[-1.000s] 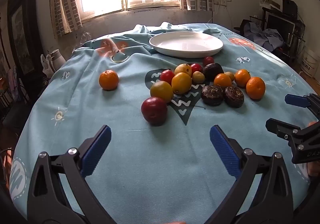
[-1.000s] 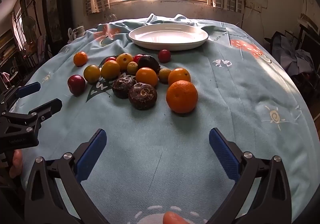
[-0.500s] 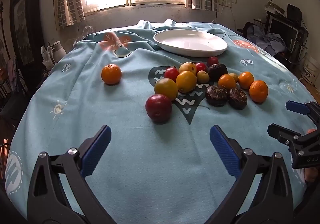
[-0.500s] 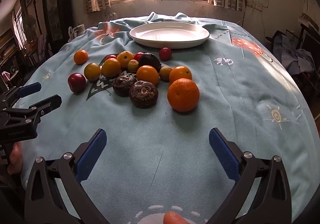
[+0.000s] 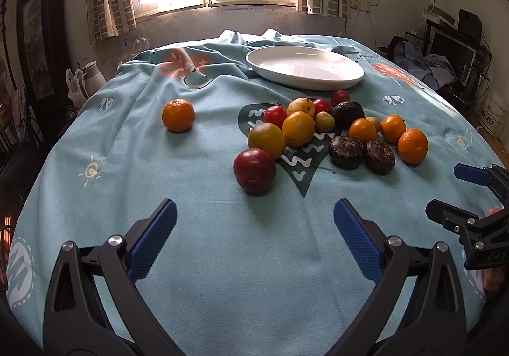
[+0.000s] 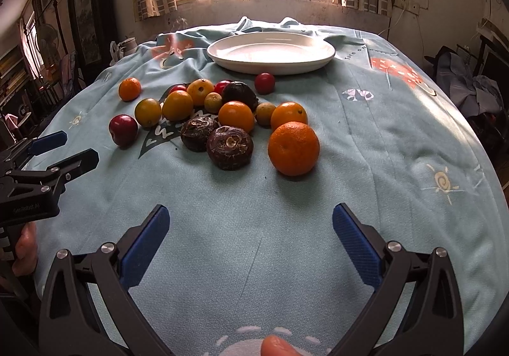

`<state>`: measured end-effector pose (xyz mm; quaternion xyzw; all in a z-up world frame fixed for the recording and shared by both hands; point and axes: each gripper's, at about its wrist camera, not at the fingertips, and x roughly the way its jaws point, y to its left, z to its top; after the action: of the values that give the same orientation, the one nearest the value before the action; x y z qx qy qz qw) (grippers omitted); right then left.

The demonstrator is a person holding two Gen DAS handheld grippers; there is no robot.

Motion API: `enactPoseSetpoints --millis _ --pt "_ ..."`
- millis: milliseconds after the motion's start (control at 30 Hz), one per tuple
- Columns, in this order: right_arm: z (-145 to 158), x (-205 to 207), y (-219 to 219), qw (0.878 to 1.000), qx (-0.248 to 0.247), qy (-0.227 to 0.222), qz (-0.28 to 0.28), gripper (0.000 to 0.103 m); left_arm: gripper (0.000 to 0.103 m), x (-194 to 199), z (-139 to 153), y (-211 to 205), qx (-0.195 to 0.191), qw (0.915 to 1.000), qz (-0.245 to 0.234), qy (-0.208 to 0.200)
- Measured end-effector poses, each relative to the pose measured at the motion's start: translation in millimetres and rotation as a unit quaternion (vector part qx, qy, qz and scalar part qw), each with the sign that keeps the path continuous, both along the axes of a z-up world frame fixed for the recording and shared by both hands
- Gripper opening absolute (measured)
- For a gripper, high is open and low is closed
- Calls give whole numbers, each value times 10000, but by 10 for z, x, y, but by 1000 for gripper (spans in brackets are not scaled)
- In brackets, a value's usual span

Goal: Organize fruits

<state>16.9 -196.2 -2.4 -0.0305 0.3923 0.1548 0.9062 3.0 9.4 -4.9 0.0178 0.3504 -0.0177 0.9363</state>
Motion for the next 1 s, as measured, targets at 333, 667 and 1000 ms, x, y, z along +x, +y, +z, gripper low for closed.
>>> enactPoseSetpoints --millis 333,667,1000 --pt "-5 3 -1 10000 -2 11 -4 102 101 2 -2 7 -1 10000 -8 -2" --pt "-7 6 -2 10000 -1 18 -3 102 101 1 -3 5 -6 10000 -8 -4" --pt "-6 7 -3 10000 0 22 -1 102 101 21 0 13 -6 10000 -9 2"
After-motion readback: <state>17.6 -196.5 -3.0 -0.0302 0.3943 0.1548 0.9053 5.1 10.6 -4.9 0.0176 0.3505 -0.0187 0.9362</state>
